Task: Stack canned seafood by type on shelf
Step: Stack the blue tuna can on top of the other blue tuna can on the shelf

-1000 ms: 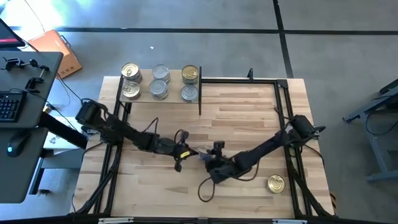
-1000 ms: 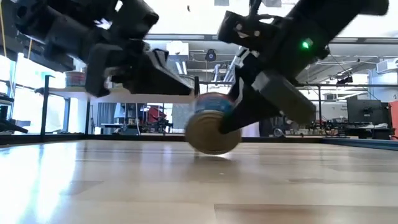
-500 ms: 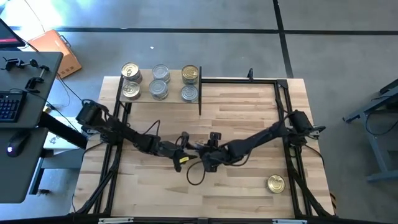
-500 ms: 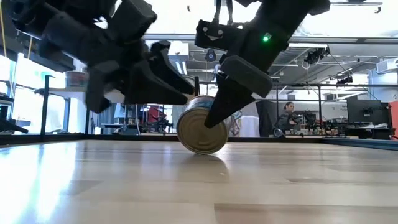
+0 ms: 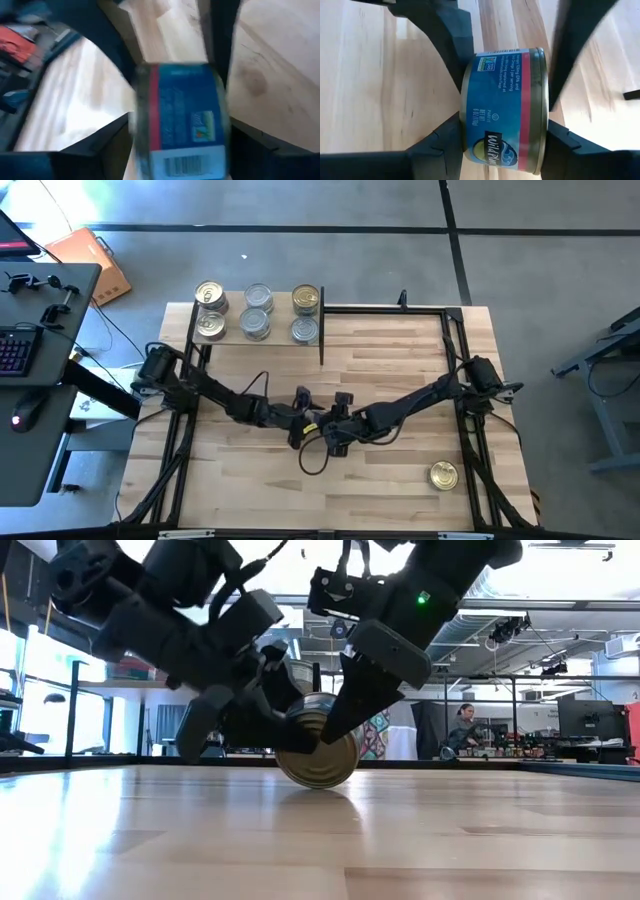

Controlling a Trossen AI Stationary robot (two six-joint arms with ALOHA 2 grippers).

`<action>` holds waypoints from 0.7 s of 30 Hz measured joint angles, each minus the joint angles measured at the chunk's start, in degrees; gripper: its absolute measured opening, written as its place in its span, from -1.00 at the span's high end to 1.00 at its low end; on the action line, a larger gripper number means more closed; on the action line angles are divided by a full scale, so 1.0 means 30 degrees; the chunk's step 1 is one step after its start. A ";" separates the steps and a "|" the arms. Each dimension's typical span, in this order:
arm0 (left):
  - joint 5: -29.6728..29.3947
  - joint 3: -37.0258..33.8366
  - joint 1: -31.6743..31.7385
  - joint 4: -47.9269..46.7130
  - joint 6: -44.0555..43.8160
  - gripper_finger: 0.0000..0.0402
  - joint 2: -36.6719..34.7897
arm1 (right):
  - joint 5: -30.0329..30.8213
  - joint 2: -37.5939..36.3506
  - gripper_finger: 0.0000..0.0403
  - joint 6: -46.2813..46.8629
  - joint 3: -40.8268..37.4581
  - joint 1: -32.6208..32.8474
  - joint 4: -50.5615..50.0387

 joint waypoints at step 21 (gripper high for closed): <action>-0.0156 -0.2369 -0.0481 0.1261 -0.2565 0.16 -0.1816 | 0.4527 -0.1406 -0.51 0.2738 -0.3629 0.2449 0.1302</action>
